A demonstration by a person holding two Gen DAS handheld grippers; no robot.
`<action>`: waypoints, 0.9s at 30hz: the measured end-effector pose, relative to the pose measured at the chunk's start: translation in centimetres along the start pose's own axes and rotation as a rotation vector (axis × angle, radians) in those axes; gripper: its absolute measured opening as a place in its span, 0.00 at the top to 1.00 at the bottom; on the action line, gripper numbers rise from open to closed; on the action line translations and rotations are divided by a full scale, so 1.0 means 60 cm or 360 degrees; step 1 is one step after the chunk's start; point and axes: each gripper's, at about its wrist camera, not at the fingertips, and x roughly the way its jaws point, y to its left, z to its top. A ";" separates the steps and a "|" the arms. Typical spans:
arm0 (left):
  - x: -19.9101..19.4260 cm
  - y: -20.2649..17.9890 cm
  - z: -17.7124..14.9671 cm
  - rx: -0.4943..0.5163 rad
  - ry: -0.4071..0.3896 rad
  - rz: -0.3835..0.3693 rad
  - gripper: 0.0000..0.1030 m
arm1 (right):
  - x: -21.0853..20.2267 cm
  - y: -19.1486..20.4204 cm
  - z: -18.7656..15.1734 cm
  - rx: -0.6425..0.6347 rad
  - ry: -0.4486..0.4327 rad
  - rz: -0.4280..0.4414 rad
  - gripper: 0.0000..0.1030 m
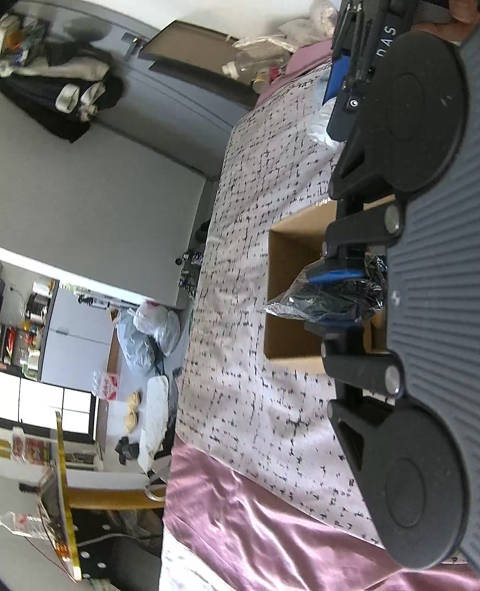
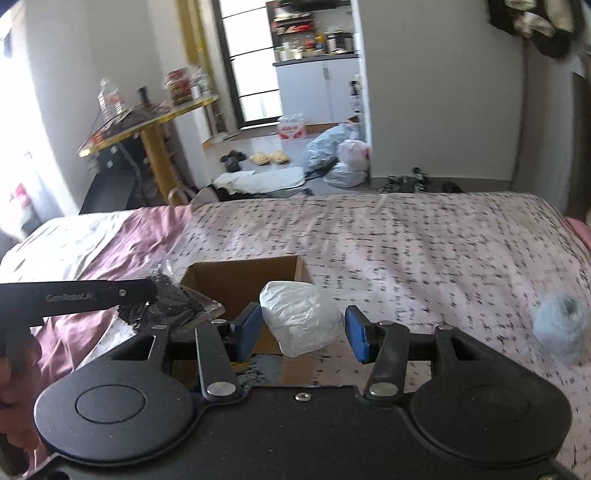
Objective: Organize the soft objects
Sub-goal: 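Carry the bagged plush and white tissue with both tools over the box, then open both tools to drop the bag and tissue into the box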
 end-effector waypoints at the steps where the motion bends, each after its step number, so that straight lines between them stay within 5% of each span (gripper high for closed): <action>1: 0.002 0.005 -0.001 -0.0007 0.0003 0.0006 0.81 | 0.004 0.007 0.003 -0.0015 0.0005 0.0010 0.52; 13: 0.020 0.037 -0.002 -0.0059 0.0021 0.0023 0.81 | 0.060 0.042 0.036 -0.0029 0.0087 0.0049 0.45; 27: 0.041 0.014 0.012 -0.0062 0.0011 0.0010 0.80 | 0.033 0.012 0.016 -0.0009 0.0131 0.0017 0.40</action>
